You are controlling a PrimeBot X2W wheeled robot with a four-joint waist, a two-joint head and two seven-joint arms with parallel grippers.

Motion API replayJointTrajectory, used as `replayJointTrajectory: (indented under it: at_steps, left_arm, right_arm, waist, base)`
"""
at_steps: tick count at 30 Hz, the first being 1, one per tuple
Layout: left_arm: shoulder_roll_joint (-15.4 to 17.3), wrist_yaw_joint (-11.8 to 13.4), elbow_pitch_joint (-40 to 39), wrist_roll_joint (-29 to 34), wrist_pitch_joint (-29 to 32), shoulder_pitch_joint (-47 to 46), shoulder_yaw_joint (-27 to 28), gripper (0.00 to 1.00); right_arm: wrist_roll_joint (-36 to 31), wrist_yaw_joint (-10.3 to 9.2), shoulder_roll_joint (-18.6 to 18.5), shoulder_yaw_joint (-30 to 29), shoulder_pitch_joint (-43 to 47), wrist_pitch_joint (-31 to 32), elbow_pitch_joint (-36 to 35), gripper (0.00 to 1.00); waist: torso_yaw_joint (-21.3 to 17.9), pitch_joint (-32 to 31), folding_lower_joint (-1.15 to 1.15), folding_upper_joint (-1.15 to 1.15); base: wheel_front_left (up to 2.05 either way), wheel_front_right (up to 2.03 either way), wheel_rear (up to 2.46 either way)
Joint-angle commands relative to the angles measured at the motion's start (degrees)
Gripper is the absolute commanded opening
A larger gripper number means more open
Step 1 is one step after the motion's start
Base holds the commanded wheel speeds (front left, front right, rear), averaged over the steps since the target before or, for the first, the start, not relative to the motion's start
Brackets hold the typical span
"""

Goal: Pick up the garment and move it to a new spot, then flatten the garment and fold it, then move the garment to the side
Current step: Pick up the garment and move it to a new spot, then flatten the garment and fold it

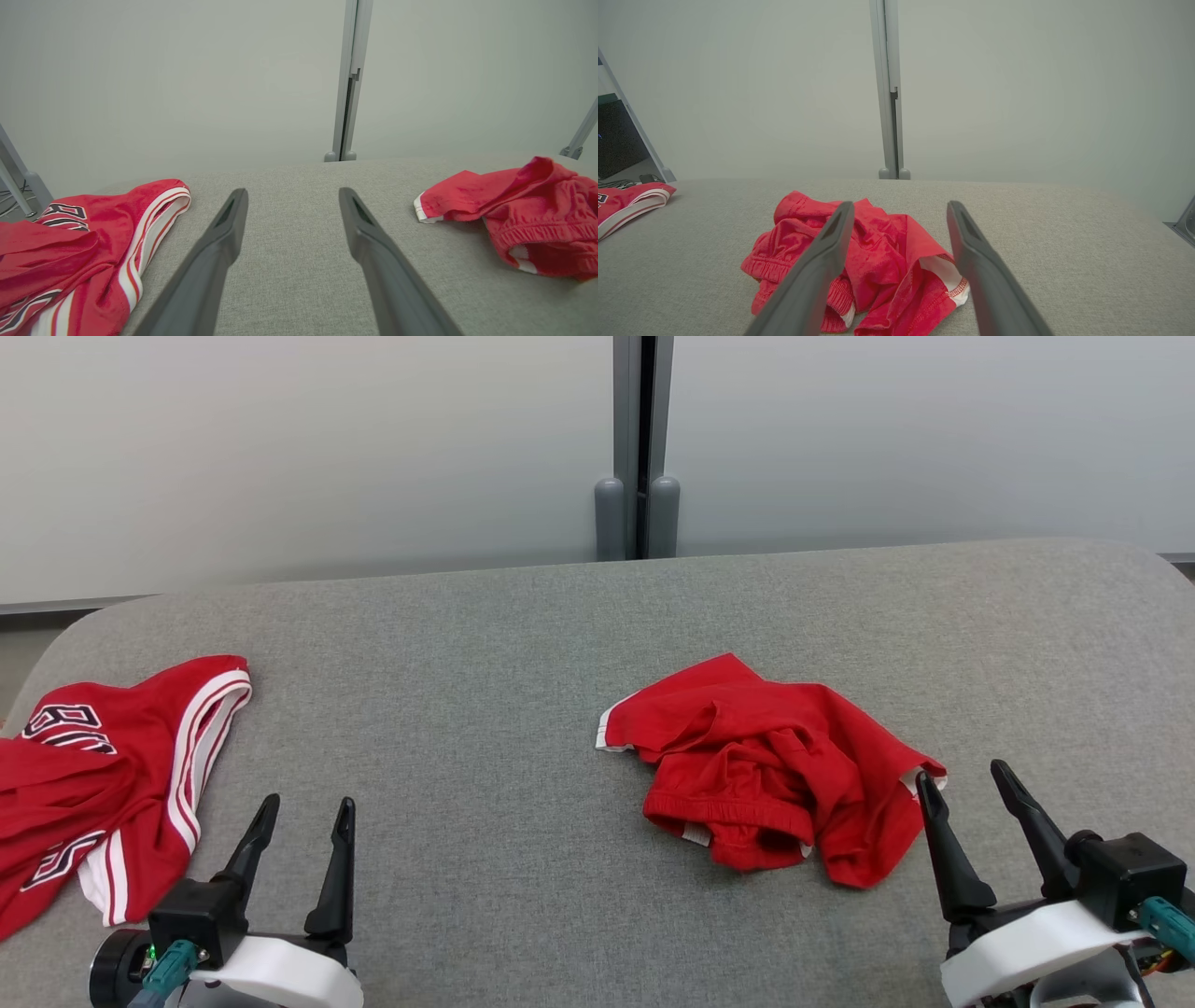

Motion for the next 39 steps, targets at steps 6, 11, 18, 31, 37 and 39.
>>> replayJointTrajectory:
  at_steps: [6,11,18,31,37,39]
  left_arm:
    - [0.47,0.38,-0.2,-0.32,-0.03,-0.25,-0.17,1.0]
    - [0.45,0.47,-0.16,-0.43,0.01,-0.92,-0.4,1.0]
    - [0.06,0.49,-0.47,-0.18,0.16,-3.07,-1.17,1.0]
    - [-2.03,-0.57,0.22,0.69,-1.3,-11.1,-2.69,1.0]
    - [-2.66,-0.78,1.36,0.95,-1.91,-12.47,-2.44,1.0]
    - [-2.71,-0.79,1.59,1.03,-1.98,-12.5,-2.25,1.0]
  right_arm:
    - [-0.28,0.0,0.11,-0.08,-0.01,0.36,-0.34,1.0]
    - [-0.35,0.0,0.12,0.65,-0.32,0.7,-0.18,1.0]
    - [-0.56,0.0,-1.16,6.59,-1.67,2.5,1.31,1.0]
    - [-6.72,-0.01,-4.78,23.09,-14.53,8.67,10.7,1.0]
    - [-9.31,-0.01,-3.17,21.32,-17.16,9.53,13.58,0.0]
    - [-9.24,-0.01,-2.58,20.37,-17.43,8.91,13.49,0.0]
  waist:
    - [0.06,0.29,0.0,0.0]
    - [0.25,0.57,0.0,0.0]
    - [1.53,2.65,0.0,0.0]
    - [5.4,11.82,0.0,0.0]
    - [5.68,12.95,0.0,0.0]
    - [5.48,13.02,0.0,0.0]
  base:
    - [0.0,0.0,0.0]
    - [0.0,0.0,0.0]
    - [0.0,0.0,0.0]
    - [0.0,0.0,0.0]
    - [0.0,0.0,0.0]
    - [0.0,0.0,0.0]
